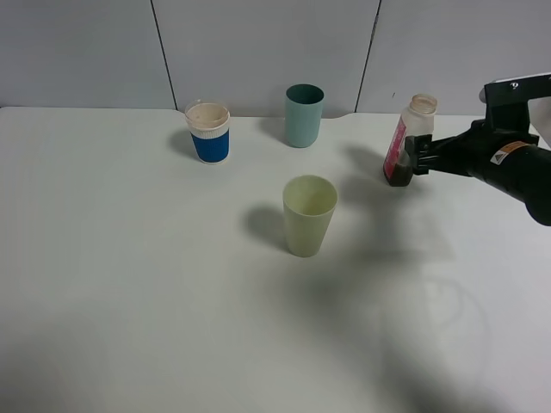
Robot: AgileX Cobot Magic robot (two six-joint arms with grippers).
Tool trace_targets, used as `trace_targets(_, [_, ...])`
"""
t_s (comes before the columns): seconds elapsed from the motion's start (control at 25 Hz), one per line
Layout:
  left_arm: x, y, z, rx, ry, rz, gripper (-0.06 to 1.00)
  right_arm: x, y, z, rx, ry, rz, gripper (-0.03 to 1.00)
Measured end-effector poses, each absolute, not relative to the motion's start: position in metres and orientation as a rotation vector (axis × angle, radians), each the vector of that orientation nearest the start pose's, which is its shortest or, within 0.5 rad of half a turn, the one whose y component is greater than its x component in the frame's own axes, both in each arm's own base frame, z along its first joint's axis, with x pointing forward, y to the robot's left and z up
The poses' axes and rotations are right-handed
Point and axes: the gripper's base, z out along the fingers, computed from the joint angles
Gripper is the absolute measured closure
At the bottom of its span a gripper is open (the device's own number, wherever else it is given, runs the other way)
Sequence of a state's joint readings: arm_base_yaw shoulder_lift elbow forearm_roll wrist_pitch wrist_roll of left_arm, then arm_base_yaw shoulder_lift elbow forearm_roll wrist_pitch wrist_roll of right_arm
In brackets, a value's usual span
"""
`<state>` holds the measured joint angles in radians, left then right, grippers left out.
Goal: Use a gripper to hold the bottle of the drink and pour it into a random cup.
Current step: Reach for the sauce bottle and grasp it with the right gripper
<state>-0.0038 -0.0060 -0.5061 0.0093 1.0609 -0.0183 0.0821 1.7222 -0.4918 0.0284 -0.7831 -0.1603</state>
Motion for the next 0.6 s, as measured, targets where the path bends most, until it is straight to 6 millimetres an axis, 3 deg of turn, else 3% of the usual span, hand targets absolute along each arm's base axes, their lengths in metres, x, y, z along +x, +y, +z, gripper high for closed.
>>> trace_targets(0.28, [-0.007, 0.001, 0.279, -0.015, 2.032, -0.003, 0.02, 0.291, 0.022, 0.144, -0.191, 1.899, -0.061, -0.03])
trace_targets(0.6, [-0.007, 0.001, 0.279, -0.015, 2.032, -0.003, 0.02, 0.293, 0.022, 0.105, -0.207, 2.004, -0.054, -0.03])
